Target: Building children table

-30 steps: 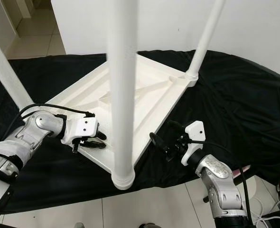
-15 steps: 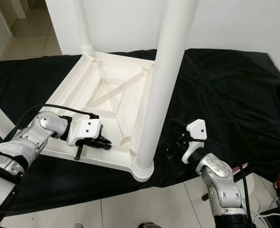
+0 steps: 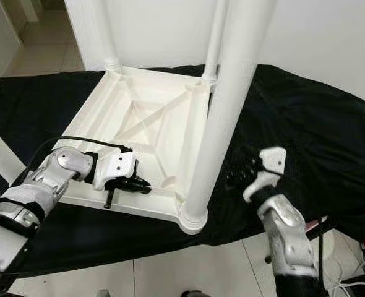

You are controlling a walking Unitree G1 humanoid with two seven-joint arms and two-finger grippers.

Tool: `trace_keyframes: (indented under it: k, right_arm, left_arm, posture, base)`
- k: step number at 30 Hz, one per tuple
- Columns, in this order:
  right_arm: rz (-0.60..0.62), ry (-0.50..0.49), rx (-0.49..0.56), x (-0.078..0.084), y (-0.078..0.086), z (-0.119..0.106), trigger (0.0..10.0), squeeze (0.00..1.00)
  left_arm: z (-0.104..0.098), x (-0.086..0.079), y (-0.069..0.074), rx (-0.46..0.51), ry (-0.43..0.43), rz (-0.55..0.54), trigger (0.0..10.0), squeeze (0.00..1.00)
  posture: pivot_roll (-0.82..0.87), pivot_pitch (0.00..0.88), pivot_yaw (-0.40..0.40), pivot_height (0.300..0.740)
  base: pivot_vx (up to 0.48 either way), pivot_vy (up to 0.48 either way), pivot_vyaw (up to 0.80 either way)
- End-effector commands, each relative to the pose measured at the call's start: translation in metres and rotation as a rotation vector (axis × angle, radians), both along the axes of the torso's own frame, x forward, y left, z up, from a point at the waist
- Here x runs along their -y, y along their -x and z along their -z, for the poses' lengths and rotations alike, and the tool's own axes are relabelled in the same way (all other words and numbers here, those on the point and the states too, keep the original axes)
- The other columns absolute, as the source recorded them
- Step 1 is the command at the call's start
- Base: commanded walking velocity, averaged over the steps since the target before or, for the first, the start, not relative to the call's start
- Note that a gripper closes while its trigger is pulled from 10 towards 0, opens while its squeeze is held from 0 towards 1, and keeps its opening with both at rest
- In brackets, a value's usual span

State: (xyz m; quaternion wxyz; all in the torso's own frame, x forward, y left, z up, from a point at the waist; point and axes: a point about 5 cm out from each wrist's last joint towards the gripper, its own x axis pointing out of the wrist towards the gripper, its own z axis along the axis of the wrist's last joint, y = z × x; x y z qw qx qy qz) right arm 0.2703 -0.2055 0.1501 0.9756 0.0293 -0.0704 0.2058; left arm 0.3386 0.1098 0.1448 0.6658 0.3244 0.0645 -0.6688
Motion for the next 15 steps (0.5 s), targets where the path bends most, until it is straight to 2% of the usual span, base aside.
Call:
trace_keyframes:
  k: [1,3,5,6,7,8,9,10,11,14,15]
  right_arm:
    - [-0.038,0.007,-0.003,0.001,0.005,-0.002,10.0,0.0]
    - [-0.167,0.042,-0.05,0.011,0.029,0.0,10.0,0.0]
    - [-0.226,0.069,-0.074,0.017,0.039,-0.001,10.0,0.0]
    - [-0.226,0.069,-0.074,0.017,0.039,-0.001,10.0,0.0]
    - [-0.251,0.085,-0.084,0.019,0.042,-0.001,10.0,0.0]
    - [-0.251,0.085,-0.084,0.019,0.042,-0.001,10.0,0.0]
    - [-0.269,0.099,-0.09,0.021,0.044,-0.001,10.0,0.0]
    - [-0.269,0.099,-0.09,0.021,0.044,-0.001,10.0,0.0]
    - [-0.283,0.111,-0.096,0.023,0.045,-0.001,10.0,0.0]
    - [-0.297,0.119,-0.103,0.024,0.046,-0.002,10.0,0.0]
    - [-0.318,0.128,-0.109,0.024,0.047,-0.002,10.0,0.0]
  left_arm:
    - [0.001,-0.006,-0.008,0.053,0.055,-0.159,0.0,0.0]
    - [-0.002,-0.006,-0.012,0.061,0.089,-0.194,0.0,0.0]
    - [-0.006,-0.004,-0.015,0.07,0.119,-0.221,0.0,0.0]
    - [-0.006,-0.004,-0.015,0.07,0.119,-0.221,0.0,0.0]
    - [-0.007,-0.001,-0.016,0.071,0.138,-0.231,4.0,0.81]
    - [-0.007,-0.001,-0.016,0.071,0.138,-0.231,4.0,0.81]
    - [-0.008,0.001,-0.017,0.061,0.156,-0.24,8.7,1.0]
    - [-0.008,0.001,-0.017,0.061,0.156,-0.24,8.7,1.0]
    - [-0.009,0.003,-0.017,0.061,0.168,-0.243,10.0,1.0]
    - [-0.009,0.005,-0.017,0.061,0.171,-0.241,10.0,1.0]
    - [-0.009,0.006,-0.016,0.075,0.168,-0.229,10.0,0.86]
  posture:
    - [0.0,0.088,-0.007,0.74]
    - [-0.01,0.096,-0.001,0.74]
    - [-0.02,0.098,0.002,0.74]
    - [-0.02,0.098,0.002,0.74]
    - [-0.02,0.098,0.0,0.74]
    - [-0.02,0.098,0.0,0.74]
    - [-0.02,0.098,-0.001,0.74]
    - [-0.02,0.098,-0.001,0.74]
    - [-0.02,0.098,-0.003,0.74]
    - [-0.02,0.097,-0.006,0.74]
    - [-0.02,0.097,-0.006,0.74]
  base:
    - [0.0,0.0,0.0]
    - [0.0,0.0,0.0]
    - [0.0,0.0,0.0]
    - [0.0,0.0,0.0]
    - [0.0,0.0,0.0]
    - [0.0,0.0,0.0]
    - [0.0,0.0,0.0]
    - [0.0,0.0,0.0]
    - [0.0,0.0,0.0]
    - [0.0,0.0,0.0]
    - [0.0,0.0,0.0]
